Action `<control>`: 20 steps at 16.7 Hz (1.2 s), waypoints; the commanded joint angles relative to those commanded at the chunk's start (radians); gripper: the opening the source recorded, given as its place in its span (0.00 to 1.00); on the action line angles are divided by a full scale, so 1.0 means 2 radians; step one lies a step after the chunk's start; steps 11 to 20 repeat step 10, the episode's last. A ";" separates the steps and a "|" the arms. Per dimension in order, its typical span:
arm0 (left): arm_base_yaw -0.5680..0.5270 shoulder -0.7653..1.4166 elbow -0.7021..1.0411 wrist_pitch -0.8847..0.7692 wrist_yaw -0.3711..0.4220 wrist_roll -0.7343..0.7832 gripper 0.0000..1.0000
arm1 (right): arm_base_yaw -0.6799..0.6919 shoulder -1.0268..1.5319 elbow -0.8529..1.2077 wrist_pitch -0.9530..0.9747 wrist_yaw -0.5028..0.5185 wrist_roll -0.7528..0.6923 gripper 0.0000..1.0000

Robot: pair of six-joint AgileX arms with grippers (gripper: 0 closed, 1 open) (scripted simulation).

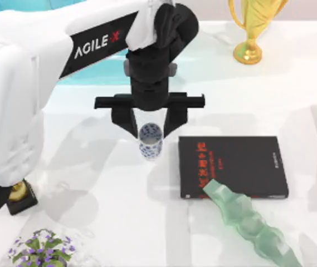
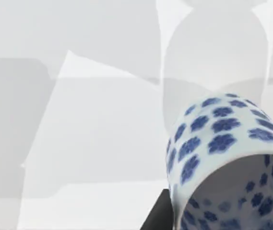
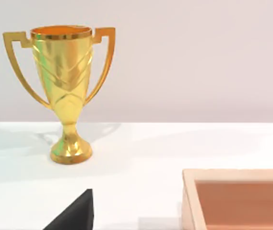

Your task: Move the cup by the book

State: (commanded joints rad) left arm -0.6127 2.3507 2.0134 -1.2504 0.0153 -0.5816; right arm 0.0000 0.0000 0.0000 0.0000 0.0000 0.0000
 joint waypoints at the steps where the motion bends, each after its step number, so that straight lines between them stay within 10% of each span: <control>1: 0.000 0.000 0.000 0.000 0.000 0.000 0.75 | 0.000 0.000 0.000 0.000 0.000 0.000 1.00; 5: 0.000 0.000 0.000 0.000 0.000 0.000 1.00 | 0.000 0.000 0.000 0.000 0.000 0.000 1.00; 20: 0.000 0.000 0.000 0.000 0.000 0.000 1.00 | 0.000 0.000 0.000 0.000 0.000 0.000 1.00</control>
